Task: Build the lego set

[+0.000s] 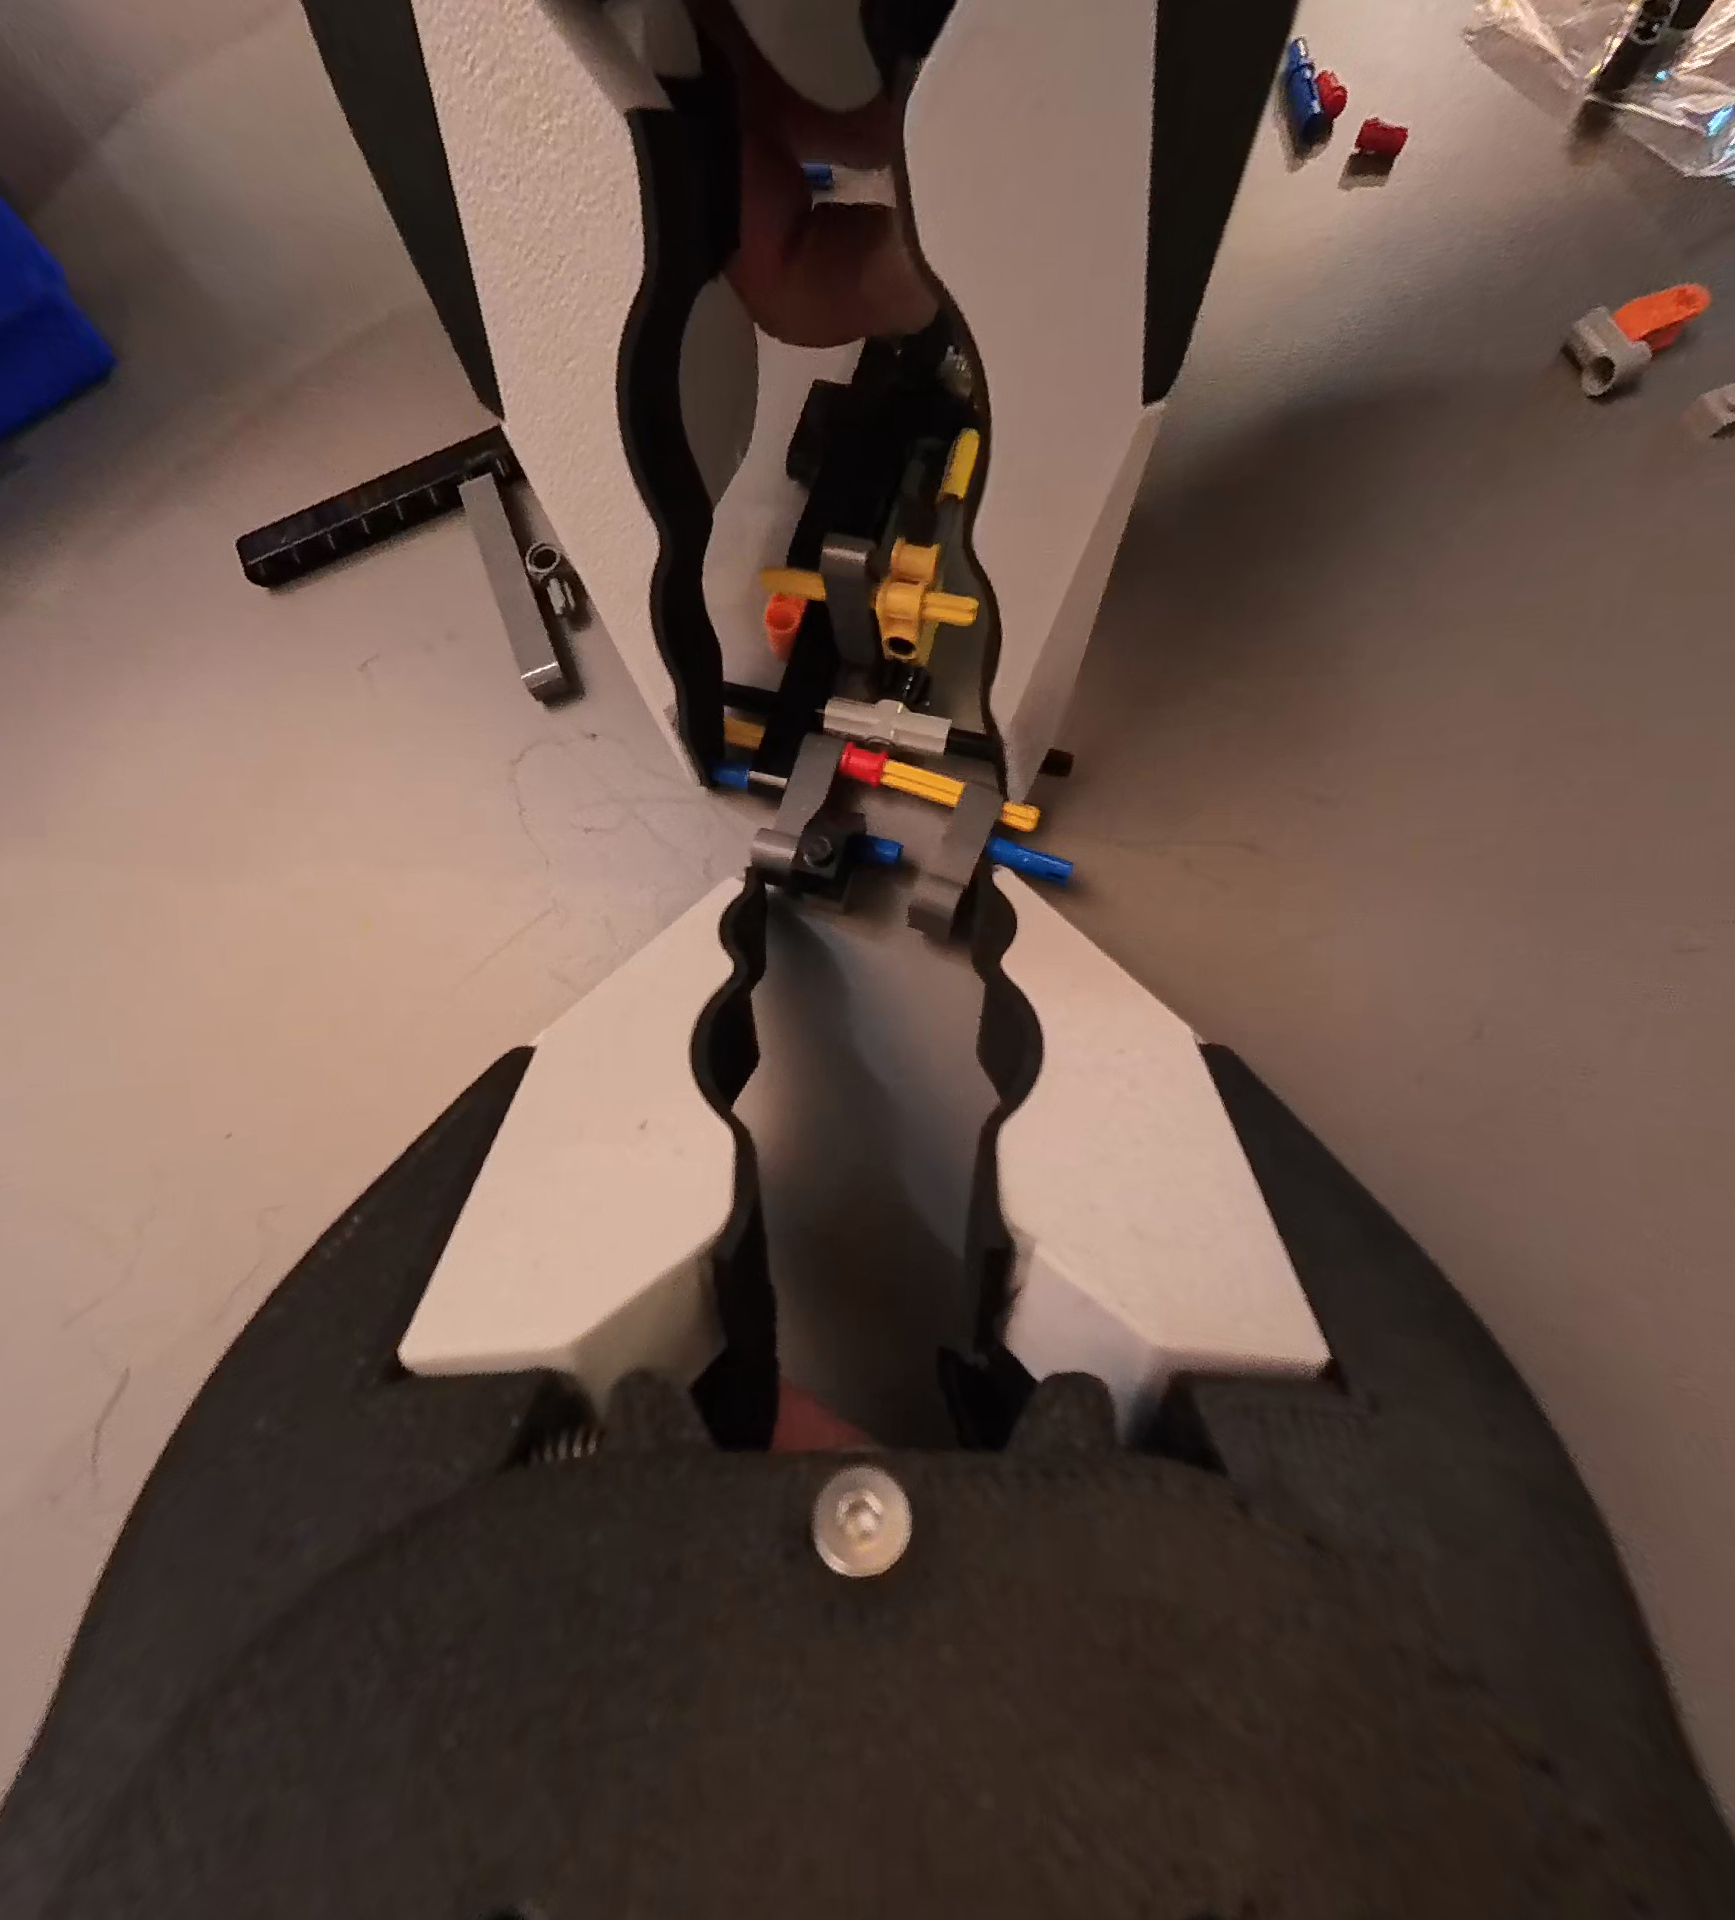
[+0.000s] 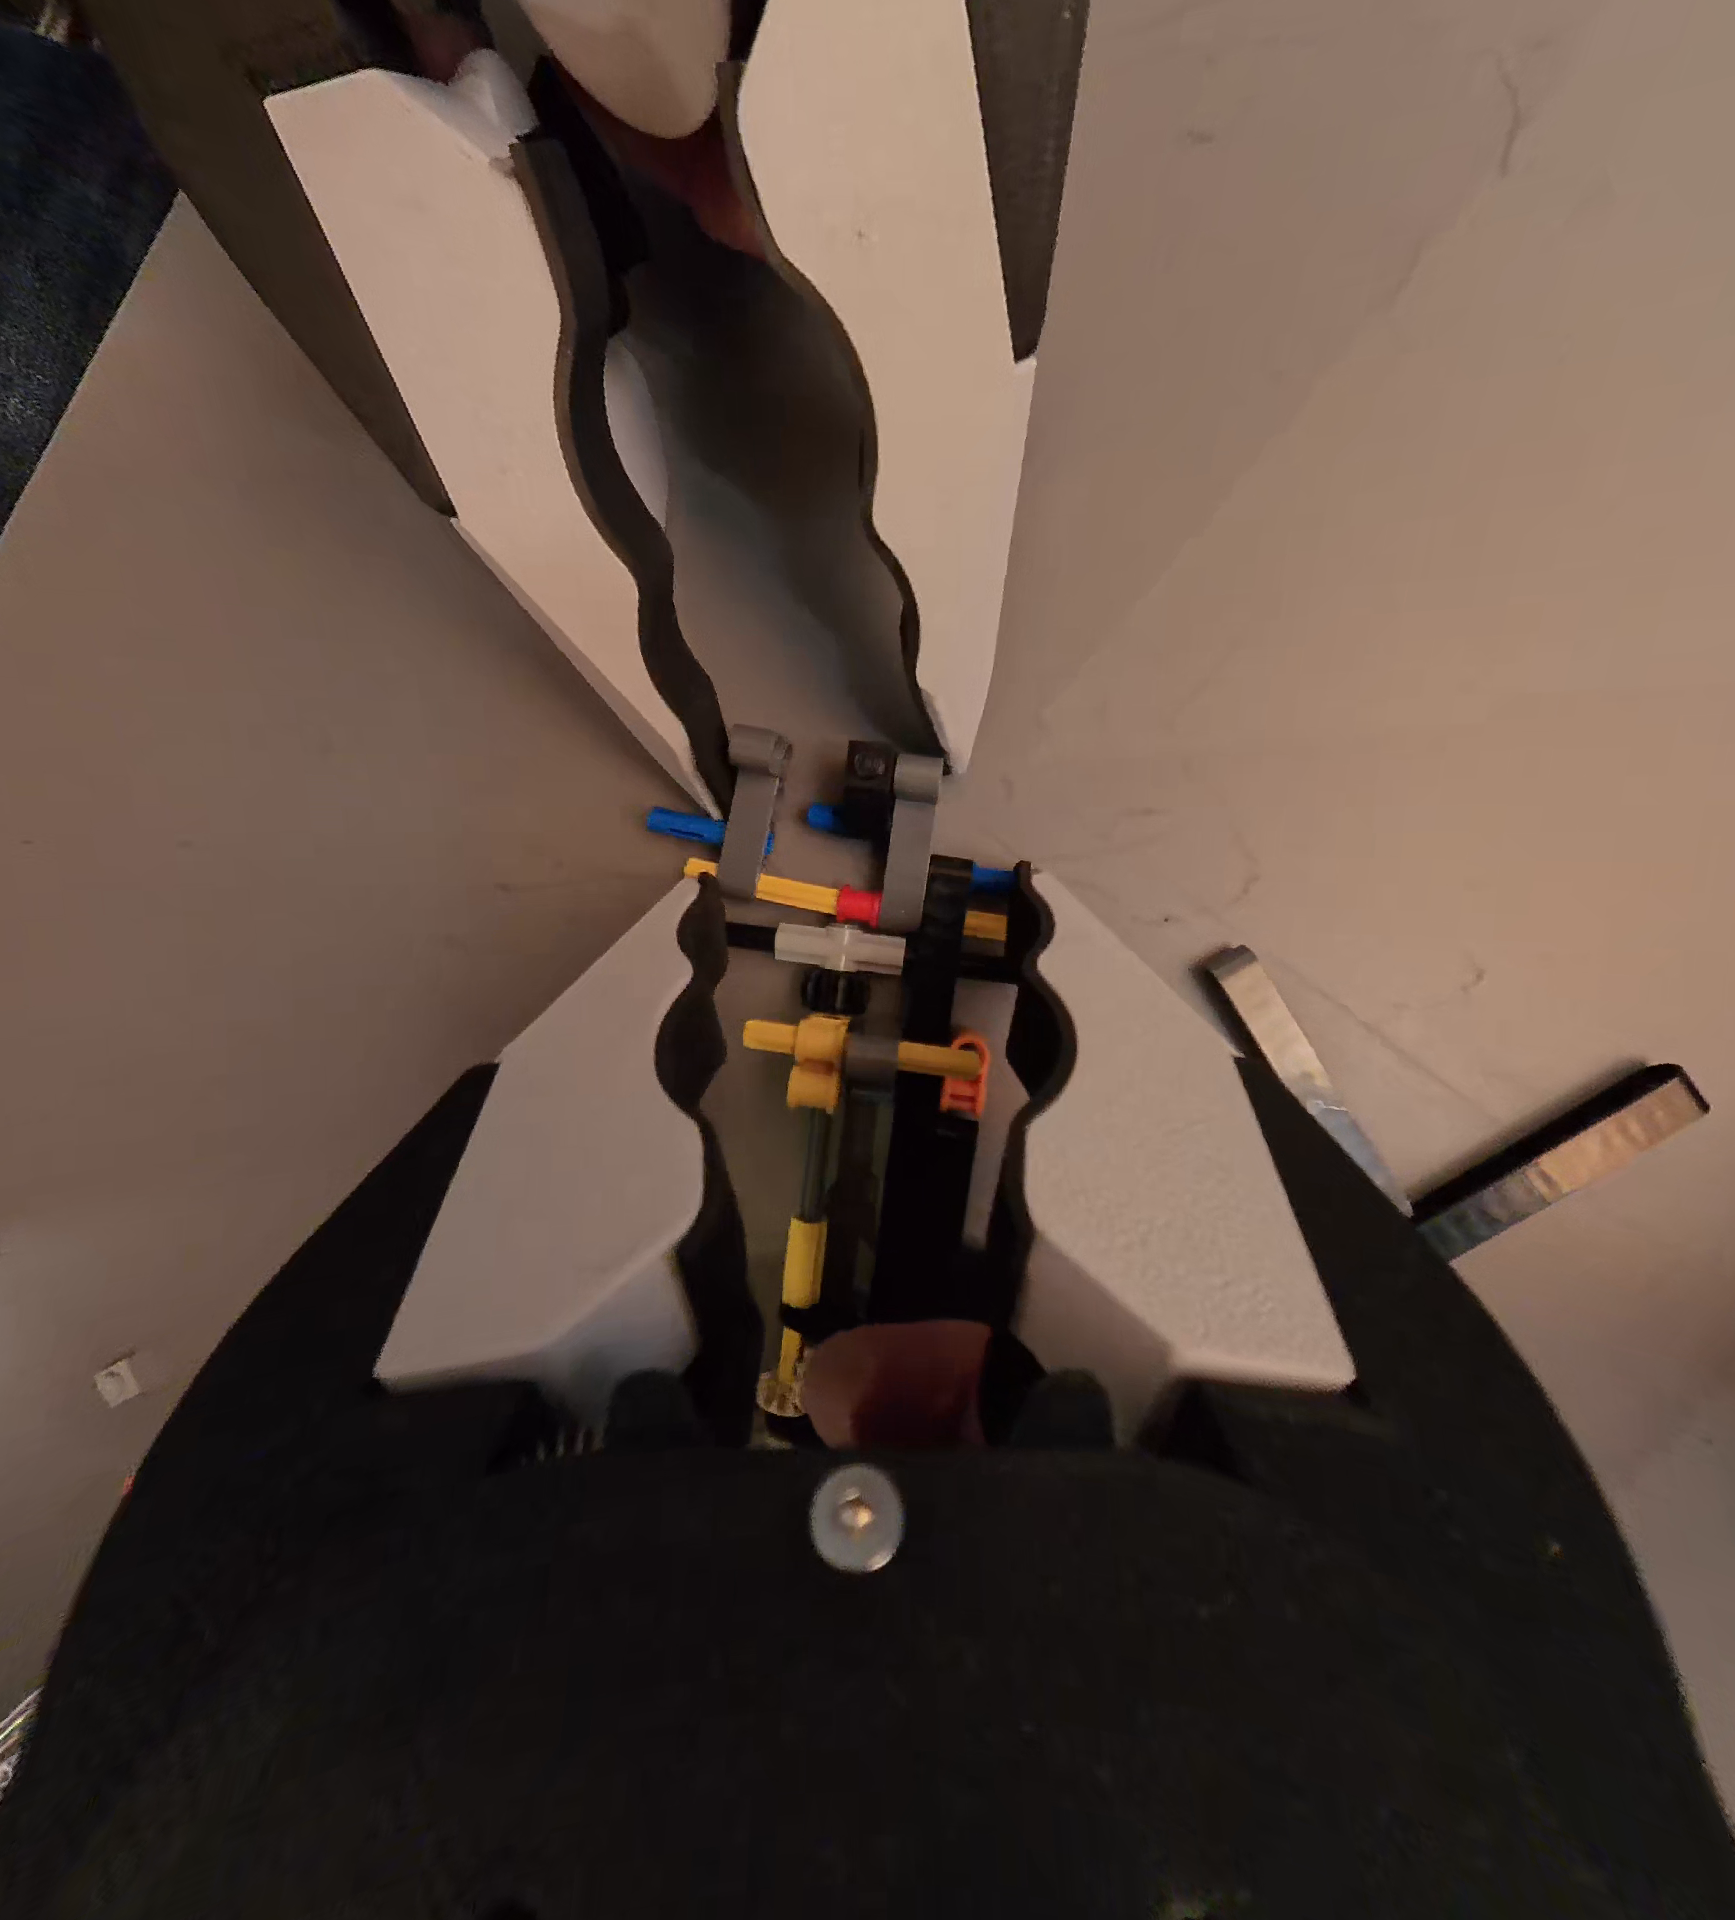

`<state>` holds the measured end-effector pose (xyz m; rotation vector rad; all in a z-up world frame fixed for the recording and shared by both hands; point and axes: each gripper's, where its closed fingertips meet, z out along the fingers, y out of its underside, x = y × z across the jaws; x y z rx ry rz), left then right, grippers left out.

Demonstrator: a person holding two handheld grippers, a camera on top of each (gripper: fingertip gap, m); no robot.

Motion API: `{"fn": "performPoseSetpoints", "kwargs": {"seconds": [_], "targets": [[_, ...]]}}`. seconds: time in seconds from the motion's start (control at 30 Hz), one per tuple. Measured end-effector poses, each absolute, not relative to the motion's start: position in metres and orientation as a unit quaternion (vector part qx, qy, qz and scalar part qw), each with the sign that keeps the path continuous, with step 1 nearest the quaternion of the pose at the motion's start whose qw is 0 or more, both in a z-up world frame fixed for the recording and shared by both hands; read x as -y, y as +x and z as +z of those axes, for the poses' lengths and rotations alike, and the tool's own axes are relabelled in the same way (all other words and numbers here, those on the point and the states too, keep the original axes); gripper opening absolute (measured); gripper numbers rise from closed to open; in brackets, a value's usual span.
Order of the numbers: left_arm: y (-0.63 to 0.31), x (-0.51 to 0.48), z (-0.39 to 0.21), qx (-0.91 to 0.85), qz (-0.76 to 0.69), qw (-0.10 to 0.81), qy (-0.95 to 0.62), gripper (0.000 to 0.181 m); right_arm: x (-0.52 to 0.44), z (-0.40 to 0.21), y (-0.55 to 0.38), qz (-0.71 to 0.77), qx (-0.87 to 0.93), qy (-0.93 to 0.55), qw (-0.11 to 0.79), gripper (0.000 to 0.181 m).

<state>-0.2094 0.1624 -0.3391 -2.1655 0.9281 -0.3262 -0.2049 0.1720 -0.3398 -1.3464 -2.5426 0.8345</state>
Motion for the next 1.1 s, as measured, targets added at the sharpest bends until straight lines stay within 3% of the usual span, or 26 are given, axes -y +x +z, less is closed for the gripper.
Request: {"fn": "performPoseSetpoints", "kwargs": {"seconds": [0.2,1.1], "targets": [[-0.2109,-0.1648,-0.3390,-0.359,-0.121,0.375,-0.846,0.031,-0.1739,-0.3393,-0.2051,0.281,0.845,-0.449,0.070,0.045],[-0.2086,-0.1673,-0.3384,-0.361,-0.116,0.378,-0.845,0.032,-0.1745,-0.3377,-0.2032,0.284,0.853,-0.433,0.060,0.044]]}}
